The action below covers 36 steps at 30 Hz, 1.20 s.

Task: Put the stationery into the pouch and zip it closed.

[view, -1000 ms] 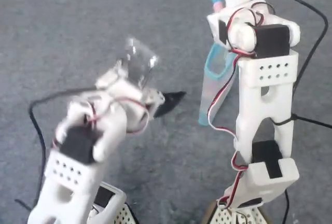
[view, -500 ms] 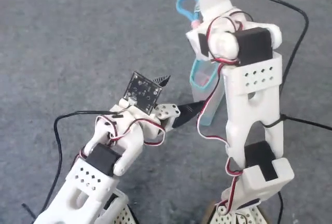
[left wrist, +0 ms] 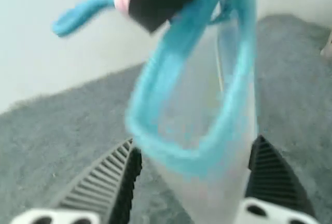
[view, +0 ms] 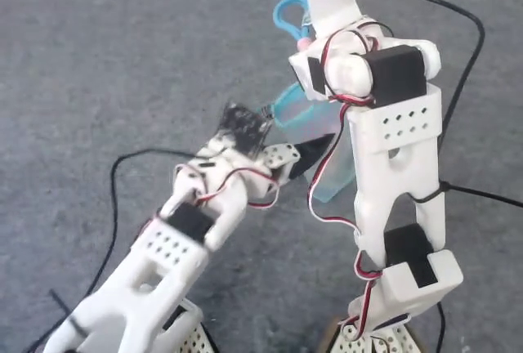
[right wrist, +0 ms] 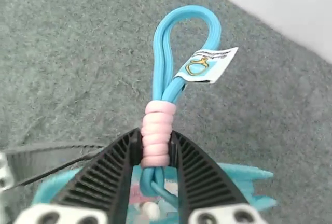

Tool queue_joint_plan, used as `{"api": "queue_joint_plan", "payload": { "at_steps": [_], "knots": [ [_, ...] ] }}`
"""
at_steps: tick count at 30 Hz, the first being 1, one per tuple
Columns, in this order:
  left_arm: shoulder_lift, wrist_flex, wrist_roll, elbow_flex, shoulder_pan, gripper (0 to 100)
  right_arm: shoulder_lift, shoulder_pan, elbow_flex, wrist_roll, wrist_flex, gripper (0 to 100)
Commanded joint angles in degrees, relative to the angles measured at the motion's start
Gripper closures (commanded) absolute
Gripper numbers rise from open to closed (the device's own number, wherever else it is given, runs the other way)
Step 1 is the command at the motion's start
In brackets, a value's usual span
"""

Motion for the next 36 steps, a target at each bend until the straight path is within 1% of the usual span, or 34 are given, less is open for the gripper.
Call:
{"api": "queue_joint_plan", "payload": {
  "at_steps": [1, 3, 6, 9, 11, 13, 15, 18, 20, 22, 26, 29, 31, 36],
  "knots": [
    [5.89, -2.29, 0.53, -7.25, -0.26, 74, -3.65, 0.4, -2.2, 2.99, 2.33, 99.1],
    [5.98, -2.29, -1.23, -7.52, -0.26, 79, -3.65, 2.15, -2.11, 3.25, 2.33, 99.1],
    [3.87, -2.02, -6.42, -7.43, 0.18, 83, -3.65, 4.26, -2.11, 3.34, 2.33, 99.1],
    [1.32, -0.7, -7.47, -8.22, -0.18, 88, -3.65, 4.7, -2.11, 3.34, 2.33, 99.1],
    [-0.09, -0.62, -7.74, -8.75, -0.26, 93, -3.65, 4.53, -2.11, 3.34, 2.33, 99.1],
    [-1.41, -0.62, -9.58, -8.84, -0.26, 100, -3.65, 4.53, -2.11, 3.25, 2.59, 99.1],
    [-2.55, 1.58, -11.96, -8.84, -0.62, 99, -3.65, 4.88, -2.11, 3.34, 2.68, 99.1],
    [-4.31, 5.63, -13.27, -8.92, -3.16, 99, -3.74, 4.7, -2.11, 3.34, 2.68, 99.1],
    [-5.1, 7.21, -13.36, -8.92, -6.68, 99, -3.82, 4.18, -2.02, 2.99, 2.77, 99.1],
    [-5.19, 8.53, -13.36, -8.92, -10.29, 99, -5.32, 2.15, -0.97, 3.08, 2.77, 99.1],
    [-5.1, 9.23, -13.27, -8.57, -16.09, 99, -13.49, -4.35, 8.97, 3.43, 2.68, 98.9],
    [-5.1, 9.23, -13.36, -8.13, -17.93, 99, -22.02, -8.31, 20.48, 3.43, 2.33, 98.9],
    [-5.1, 9.23, -13.63, -8.04, -18.02, 99, -27.56, -9.27, 27.69, 3.69, 1.98, 98.9],
    [-5.1, 9.23, -14.59, -8.13, -17.85, 99, -40.84, -9.54, 43.43, 9.76, -1.54, 98.9]
  ]
}}
